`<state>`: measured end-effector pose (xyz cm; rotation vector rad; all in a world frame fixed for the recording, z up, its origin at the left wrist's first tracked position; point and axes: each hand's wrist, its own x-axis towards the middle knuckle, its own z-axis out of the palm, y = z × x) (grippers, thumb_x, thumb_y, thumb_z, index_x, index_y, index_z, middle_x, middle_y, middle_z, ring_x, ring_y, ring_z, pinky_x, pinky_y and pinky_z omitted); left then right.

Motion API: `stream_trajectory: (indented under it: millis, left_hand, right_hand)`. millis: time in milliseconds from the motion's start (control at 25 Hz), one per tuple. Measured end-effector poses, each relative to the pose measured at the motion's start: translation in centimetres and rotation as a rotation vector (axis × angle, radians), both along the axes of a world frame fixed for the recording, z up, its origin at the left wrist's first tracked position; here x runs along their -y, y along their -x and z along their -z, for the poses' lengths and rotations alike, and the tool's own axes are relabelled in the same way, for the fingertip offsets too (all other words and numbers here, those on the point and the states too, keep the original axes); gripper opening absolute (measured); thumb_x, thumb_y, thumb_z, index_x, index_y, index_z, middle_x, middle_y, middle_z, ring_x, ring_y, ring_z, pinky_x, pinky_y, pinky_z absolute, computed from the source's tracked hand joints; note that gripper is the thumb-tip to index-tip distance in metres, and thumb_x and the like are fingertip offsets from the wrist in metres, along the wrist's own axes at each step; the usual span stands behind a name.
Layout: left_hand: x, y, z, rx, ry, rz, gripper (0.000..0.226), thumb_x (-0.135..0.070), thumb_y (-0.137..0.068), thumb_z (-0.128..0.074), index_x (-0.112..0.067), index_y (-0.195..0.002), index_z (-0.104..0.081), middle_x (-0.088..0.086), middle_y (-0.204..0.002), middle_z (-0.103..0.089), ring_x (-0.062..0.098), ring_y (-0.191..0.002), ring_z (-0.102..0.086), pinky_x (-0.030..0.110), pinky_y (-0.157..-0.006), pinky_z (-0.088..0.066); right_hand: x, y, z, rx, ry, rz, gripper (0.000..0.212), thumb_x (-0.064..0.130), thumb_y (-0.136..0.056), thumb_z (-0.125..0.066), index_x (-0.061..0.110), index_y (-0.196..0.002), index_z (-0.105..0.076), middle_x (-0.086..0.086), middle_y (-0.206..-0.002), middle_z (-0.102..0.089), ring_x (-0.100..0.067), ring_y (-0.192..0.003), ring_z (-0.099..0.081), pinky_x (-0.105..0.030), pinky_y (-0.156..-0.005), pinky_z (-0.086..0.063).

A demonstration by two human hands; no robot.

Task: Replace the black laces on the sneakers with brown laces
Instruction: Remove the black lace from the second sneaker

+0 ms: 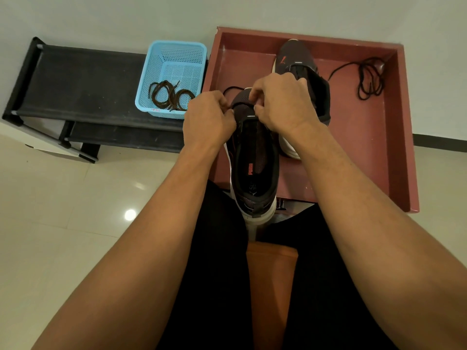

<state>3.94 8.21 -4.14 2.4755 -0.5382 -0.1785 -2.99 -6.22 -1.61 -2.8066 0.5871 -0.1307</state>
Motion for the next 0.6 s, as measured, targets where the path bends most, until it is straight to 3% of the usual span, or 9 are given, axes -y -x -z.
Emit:
stream_trajectory:
  millis: [160, 280, 440, 600]
  left_hand:
    - [0.3, 0.6, -1.1, 0.089, 0.128, 0.096, 0.006, -0.027, -0.091, -0.067, -0.021, -0.091, -0.068, -0.012, -0.078, -0.065, 0.007, -0.072, -0.061, 0.019, -0.068, -0.045]
    - [0.6, 1.1, -1.7, 0.13, 0.286, 0.157, 0.007, -0.023, -0.091, -0.067, -0.016, -0.091, -0.068, -0.012, -0.08, -0.068, 0.006, -0.073, -0.064, 0.01, -0.068, -0.046]
    - [0.8, 1.6, -2.4, 0.137, 0.432, 0.161, 0.012, -0.022, -0.092, -0.069, -0.012, -0.096, -0.073, -0.009, -0.084, -0.073, 0.005, -0.079, -0.069, 0.017, -0.074, -0.053]
    - [0.8, 1.7, -2.7, 0.098, 0.488, 0.135, 0.013, -0.024, -0.093, -0.072, -0.013, -0.098, -0.075, -0.009, -0.089, -0.074, 0.005, -0.083, -0.071, 0.022, -0.077, -0.058]
  right_hand:
    - [0.0, 0.1, -0.5, 0.043, -0.027, -0.017, 0.036, 0.018, -0.097, -0.067, 0.025, -0.132, -0.066, 0.002, -0.112, -0.076, -0.026, -0.115, -0.065, -0.05, -0.106, -0.043]
    - [0.0, 0.0, -0.4, 0.082, -0.149, -0.053, 0.046, 0.016, -0.094, -0.071, 0.026, -0.139, -0.063, -0.001, -0.116, -0.075, -0.028, -0.114, -0.068, -0.05, -0.104, -0.051]
    - [0.2, -0.2, -0.3, 0.124, -0.304, -0.119, 0.027, 0.012, -0.088, -0.069, 0.025, -0.111, -0.075, 0.0, -0.099, -0.076, -0.023, -0.092, -0.071, -0.044, -0.082, -0.06]
    - [0.5, -0.1, -0.9, 0.147, -0.392, -0.15, 0.013, 0.013, -0.087, -0.069, 0.017, -0.098, -0.076, 0.002, -0.087, -0.075, -0.015, -0.081, -0.07, -0.039, -0.075, -0.057]
